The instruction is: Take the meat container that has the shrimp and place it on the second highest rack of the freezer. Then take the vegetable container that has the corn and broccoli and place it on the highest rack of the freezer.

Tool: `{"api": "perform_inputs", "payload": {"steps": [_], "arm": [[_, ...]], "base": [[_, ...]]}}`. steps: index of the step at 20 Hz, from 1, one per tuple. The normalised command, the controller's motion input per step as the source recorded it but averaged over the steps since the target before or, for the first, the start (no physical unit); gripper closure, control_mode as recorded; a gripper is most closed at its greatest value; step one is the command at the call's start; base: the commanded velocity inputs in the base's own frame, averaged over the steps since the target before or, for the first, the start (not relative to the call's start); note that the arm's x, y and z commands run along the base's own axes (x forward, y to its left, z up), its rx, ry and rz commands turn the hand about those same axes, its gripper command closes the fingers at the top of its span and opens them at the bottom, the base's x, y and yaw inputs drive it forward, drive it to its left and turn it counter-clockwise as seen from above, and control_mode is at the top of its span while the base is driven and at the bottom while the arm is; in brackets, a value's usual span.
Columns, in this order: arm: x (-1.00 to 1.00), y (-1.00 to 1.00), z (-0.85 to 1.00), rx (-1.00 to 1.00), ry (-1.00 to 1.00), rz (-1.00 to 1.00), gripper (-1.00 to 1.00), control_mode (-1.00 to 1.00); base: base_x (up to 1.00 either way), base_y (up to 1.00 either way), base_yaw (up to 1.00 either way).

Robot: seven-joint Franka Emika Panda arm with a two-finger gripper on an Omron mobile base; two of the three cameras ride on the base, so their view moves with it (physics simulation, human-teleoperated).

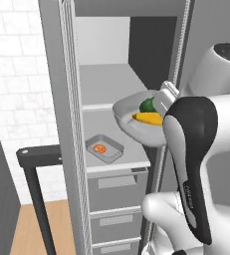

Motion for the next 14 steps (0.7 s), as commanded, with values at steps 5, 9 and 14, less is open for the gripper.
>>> {"api": "perform_inputs", "payload": {"steps": [5, 9, 14], "arm": [[0.87, 0.00, 0.06, 0.00, -0.06, -0.31, 1.00, -1.00], [0.79, 0.19, 0.00, 0.00, -0.11, -0.03, 1.00, -1.00], [0.50, 0.41, 0.00, 0.04, -0.16, 0.00, 1.00, -1.00]], "base": [[0.00, 0.00, 0.00], [0.00, 0.00, 0.00], [0.00, 0.00, 0.00]]}}
